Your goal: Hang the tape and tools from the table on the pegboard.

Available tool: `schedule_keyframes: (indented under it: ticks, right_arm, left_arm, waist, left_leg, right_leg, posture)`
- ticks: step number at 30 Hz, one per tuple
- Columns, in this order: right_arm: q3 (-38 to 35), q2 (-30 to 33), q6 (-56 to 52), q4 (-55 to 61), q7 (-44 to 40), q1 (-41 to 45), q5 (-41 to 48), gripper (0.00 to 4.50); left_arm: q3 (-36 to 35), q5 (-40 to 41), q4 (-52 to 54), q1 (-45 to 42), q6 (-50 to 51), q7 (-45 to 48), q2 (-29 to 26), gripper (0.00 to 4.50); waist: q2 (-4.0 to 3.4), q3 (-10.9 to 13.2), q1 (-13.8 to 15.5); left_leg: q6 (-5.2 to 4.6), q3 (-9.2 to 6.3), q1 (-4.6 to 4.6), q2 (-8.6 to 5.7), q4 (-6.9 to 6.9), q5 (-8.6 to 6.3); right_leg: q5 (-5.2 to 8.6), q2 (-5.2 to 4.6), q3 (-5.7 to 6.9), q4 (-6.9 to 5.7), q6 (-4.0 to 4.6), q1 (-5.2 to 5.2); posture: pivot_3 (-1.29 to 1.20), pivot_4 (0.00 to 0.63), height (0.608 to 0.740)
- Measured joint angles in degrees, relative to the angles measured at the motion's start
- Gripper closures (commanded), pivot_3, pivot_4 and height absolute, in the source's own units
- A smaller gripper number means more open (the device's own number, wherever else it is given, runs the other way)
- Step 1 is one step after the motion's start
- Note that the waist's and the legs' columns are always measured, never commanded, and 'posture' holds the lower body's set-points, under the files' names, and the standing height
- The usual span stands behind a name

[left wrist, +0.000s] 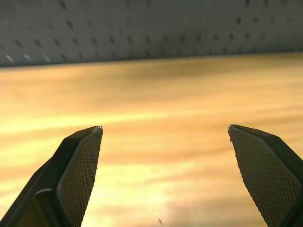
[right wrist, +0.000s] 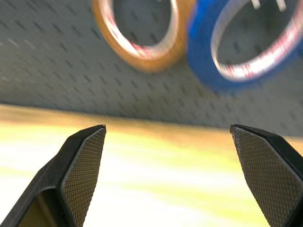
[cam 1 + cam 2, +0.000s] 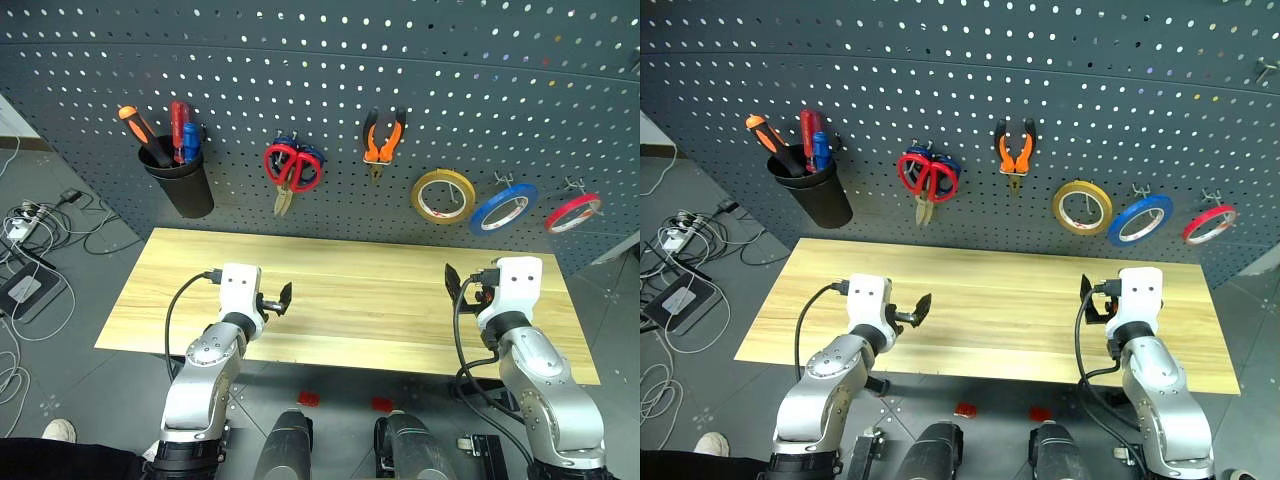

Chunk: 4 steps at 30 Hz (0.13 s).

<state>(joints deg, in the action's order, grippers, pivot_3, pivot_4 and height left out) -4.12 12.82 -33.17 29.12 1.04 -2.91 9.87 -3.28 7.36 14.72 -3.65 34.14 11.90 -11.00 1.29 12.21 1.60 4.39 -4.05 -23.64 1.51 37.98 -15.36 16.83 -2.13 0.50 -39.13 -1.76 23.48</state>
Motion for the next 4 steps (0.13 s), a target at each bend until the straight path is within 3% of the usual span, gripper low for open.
schedule_keyframes:
  ticks: [4]
  right_arm:
    - [0.8, -1.8, -0.4, -0.8, 1.1, -1.4, -2.1, 0.00]
  left_arm:
    - [-0.8, 0.6, -1.2, 0.0, -0.7, 0.0, 0.5, 0.02]
  waist:
    - [-0.18, -0.2, -0.1]
  left_leg:
    - [-0.03, 0.03, 0.17, 0.00, -0.04, -0.02]
  right_leg:
    - [0.00, 0.00, -0.04, 0.05, 0.00, -0.14]
  posture:
    - [0.08, 0.194, 0.740]
